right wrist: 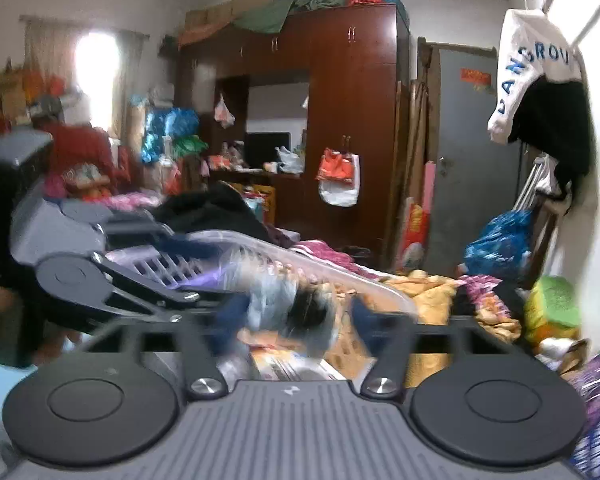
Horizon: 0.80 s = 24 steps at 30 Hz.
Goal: Organize objects
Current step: 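Carry both plush toys over the basket and open both grippers, then grasp the purple-wrapped box with the left gripper while the right gripper grasps the orange-capped bottle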
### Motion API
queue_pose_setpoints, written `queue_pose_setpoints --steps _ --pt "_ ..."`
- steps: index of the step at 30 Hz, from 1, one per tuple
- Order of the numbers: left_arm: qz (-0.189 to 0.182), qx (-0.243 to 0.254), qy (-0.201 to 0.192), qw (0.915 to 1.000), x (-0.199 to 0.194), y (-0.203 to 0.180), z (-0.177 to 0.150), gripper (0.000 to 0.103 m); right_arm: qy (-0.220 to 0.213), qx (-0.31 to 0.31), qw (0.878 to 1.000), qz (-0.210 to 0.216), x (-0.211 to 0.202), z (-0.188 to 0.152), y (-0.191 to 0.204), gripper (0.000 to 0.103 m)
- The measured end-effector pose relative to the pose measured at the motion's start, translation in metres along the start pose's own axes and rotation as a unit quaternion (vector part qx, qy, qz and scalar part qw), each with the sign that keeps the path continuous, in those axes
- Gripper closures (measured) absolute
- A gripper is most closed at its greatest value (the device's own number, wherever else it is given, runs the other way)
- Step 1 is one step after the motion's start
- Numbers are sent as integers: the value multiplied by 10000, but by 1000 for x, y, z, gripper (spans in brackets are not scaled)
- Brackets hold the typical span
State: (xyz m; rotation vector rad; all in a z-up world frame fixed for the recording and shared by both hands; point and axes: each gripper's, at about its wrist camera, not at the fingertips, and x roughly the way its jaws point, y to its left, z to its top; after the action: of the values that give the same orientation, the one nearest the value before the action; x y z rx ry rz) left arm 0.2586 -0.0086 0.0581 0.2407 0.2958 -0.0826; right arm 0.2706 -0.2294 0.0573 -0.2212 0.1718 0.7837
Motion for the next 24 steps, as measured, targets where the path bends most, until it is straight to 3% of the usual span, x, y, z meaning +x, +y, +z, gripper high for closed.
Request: queue_pose_setpoints --steps 2,5,8,11,16,24 --pt "15 -82 -56 10000 -14 3 -4 25 -158 32 9998 -85 -16 -3 4 1" --pt "-170 -231 -284 9992 -48 9 -13 20 -203 527 9984 88 -43 -9 5 0" --pt "-62 -219 -367 9991 -79 9 -33 13 22 714 9970 309 -58 -24 16 0" --pt "96 -237 -107 9996 -93 9 -57 12 399 591 9971 276 -53 -42 36 0" --pt "335 -399 446 9976 -91 21 -89 12 1095 629 9901 615 -22 -62 60 0" --pt "298 -939 827 9917 -84 50 -108 13 1449 554 9853 712 7 -67 87 0"
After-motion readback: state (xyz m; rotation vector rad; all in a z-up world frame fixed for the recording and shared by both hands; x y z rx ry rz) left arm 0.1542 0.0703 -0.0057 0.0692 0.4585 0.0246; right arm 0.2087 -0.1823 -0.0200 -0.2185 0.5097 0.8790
